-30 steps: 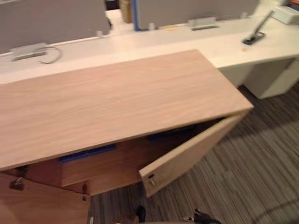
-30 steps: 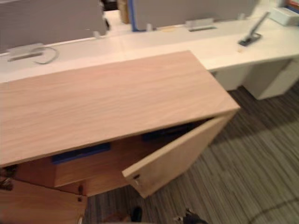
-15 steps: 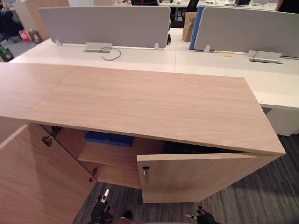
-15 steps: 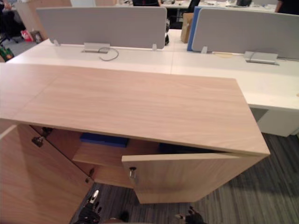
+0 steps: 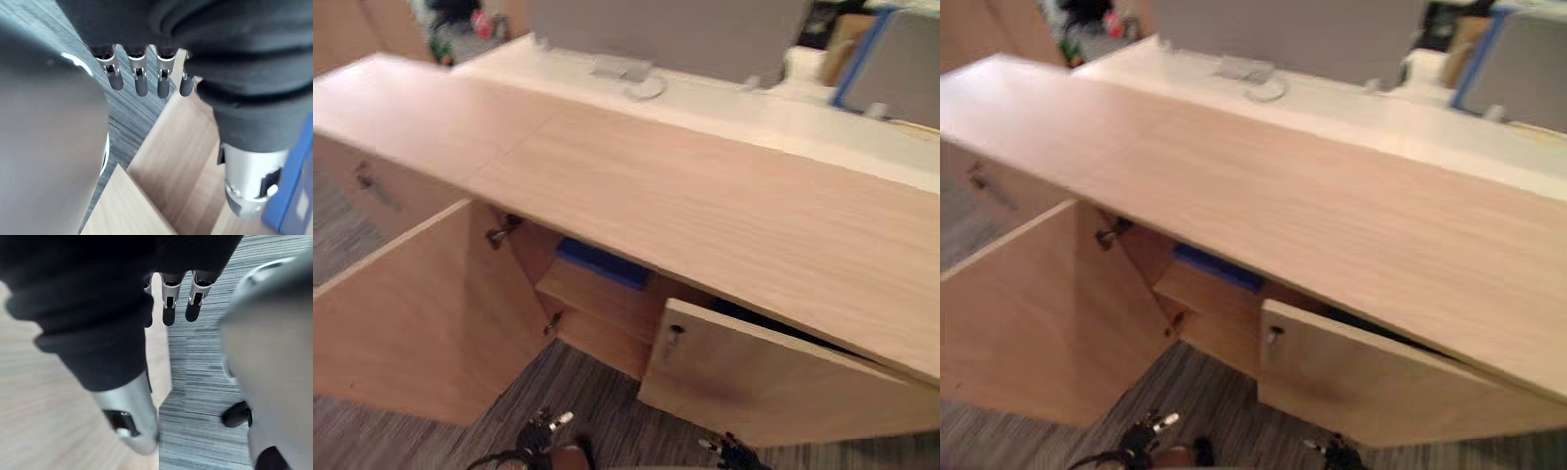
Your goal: Walk over to the cabinet, pick up the folder, carry it to the office cabinet, place the folder inside the office cabinet, then close the office cabinet door
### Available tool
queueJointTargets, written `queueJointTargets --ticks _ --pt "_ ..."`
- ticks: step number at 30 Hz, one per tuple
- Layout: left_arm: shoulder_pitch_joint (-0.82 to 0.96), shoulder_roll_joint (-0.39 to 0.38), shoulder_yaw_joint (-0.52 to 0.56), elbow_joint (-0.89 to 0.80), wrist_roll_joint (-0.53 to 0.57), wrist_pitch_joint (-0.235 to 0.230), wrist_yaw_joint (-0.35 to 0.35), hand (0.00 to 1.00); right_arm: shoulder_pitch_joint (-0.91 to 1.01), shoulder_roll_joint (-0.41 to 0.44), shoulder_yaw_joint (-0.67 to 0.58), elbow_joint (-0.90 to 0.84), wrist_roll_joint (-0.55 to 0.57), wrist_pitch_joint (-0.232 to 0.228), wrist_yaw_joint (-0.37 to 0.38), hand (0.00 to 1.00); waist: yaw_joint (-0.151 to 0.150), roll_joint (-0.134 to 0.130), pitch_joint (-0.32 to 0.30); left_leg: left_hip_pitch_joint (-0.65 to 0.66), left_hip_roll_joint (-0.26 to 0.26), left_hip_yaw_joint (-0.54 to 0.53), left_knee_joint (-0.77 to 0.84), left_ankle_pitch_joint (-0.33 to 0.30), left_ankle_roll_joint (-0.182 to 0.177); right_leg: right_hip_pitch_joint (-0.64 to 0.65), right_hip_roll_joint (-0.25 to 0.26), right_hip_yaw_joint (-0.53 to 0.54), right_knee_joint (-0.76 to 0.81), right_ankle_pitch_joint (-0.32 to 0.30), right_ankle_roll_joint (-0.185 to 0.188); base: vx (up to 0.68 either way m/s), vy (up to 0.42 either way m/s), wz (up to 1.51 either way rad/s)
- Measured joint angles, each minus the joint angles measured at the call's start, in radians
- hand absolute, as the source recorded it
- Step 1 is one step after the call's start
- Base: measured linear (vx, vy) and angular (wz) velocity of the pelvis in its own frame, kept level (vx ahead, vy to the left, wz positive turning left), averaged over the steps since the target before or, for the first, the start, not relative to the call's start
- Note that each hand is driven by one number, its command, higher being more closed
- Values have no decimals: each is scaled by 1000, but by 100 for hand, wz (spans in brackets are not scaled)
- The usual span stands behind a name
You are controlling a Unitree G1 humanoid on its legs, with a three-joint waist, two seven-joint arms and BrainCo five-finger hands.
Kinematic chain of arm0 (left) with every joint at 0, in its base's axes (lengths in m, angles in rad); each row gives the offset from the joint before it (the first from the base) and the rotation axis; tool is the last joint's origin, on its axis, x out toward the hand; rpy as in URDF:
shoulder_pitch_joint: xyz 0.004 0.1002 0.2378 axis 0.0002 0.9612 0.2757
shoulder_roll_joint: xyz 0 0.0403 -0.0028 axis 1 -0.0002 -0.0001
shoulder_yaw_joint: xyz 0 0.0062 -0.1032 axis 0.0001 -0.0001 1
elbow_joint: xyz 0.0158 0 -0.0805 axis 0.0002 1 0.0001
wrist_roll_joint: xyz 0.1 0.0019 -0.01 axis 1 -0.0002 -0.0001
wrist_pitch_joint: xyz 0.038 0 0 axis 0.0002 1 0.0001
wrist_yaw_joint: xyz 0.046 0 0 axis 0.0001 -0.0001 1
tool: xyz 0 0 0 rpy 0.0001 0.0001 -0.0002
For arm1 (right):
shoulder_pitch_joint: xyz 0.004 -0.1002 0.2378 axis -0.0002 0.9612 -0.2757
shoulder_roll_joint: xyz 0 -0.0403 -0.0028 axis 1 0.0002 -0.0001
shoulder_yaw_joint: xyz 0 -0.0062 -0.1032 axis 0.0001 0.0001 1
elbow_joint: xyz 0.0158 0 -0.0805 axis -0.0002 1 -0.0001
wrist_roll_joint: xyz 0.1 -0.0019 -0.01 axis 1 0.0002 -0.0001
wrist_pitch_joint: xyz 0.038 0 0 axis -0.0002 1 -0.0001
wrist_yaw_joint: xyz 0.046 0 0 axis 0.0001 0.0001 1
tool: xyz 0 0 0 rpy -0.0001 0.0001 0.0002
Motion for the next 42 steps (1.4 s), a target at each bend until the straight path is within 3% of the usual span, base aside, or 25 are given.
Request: queueJointTargets --ticks 1,3,8,14,18,24,25,27,28,30,33,36,39,41,42 --pt "2 7 12 14 -32 11 0 0 -3 -4 -9 7 4 0 0 0 4 3 1 30 -30 -30 -107 61 7 2 -4 -8 -14 12 7 86 29 78" --pt "8 20 37 42 -65 23 1 0 -12 -2 -19 17 32 0 3 0 12 8 9 71 -55 -64 -205 113 15 15 -10 -11 -17 15 10 86 51 67" --pt "53 28 62 73 -89 29 1 0 -30 -4 -22 34 32 -1 13 0 15 7 13 86 -88 -127 -210 112 16 61 -23 -12 -25 15 10 35 17 41" --pt "66 53 -26 85 -83 15 3 0 -44 -9 28 46 26 -2 3 0 10 7 16 99 -100 -159 -211 112 12 106 -15 -36 -61 14 10 -15 -13 15" --pt "66 53 -29 82 -88 8 5 0 -48 -15 66 48 -9 -2 0 0 14 6 29 96 -101 -170 -211 116 11 112 -9 -42 -71 11 6 -12 -3 10" --pt "66 41 3 45 -121 3 13 0 -67 -24 67 57 -12 -3 -1 0 29 7 69 12 -114 -249 -204 154 18 93 1 -159 -69 12 13 13 -12 51" --pt "67 37 20 46 -132 3 14 0 -79 -26 66 65 -12 -3 -1 0 42 4 73 -8 -110 -212 -203 152 23 79 -1 -171 -67 12 14 21 12 28" --pt "82 31 77 50 -146 17 17 0 -101 -25 62 71 -11 -2 -2 0 51 -15 86 -28 -74 9 -149 73 66 78 -25 -196 -45 14 16 44 25 36" --pt "90 26 92 50 -150 19 18 0 -99 -28 54 71 -11 -2 -2 0 50 -14 86 -28 -63 46 -130 82 69 81 -33 -203 -25 13 16 56 26 47" --pt "121 0 154 50 -178 23 29 0 -103 -34 39 67 -7 -2 -6 0 50 1 79 -9 -54 22 -121 88 66 52 -50 -201 65 -6 23 74 68 33" --pt "125 -12 206 51 -223 26 38 0 -131 -37 -26 67 -6 -4 -8 0 50 -2 78 -6 -66 1 -126 90 61 9 -69 -201 29 12 20 -24 57 28" --pt "123 -45 306 78 -335 34 41 0 -130 -54 -35 67 3 -6 -8 0 47 16 60 -10 -70 -17 -148 96 34 1 -85 -202 36 20 63 -59 7 6" --pt "113 -69 351 125 -397 53 43 0 -108 -77 -46 69 15 -2 -8 0 30 42 51 -63 -66 10 -26 16 27 -4 -107 -198 36 36 77 -44 11 -8" --pt "107 -69 354 128 -397 57 42 0 -92 -88 -45 67 15 0 -9 0 33 48 48 -64 -71 31 -11 -3 33 -2 -120 -184 37 49 79 20 104 -27" --pt "92 -66 361 127 -381 57 43 0 -86 -89 -44 66 15 0 -13 0 34 54 42 -41 -81 43 -53 7 31 -9 -125 -169 35 69 62 73 128 -42"
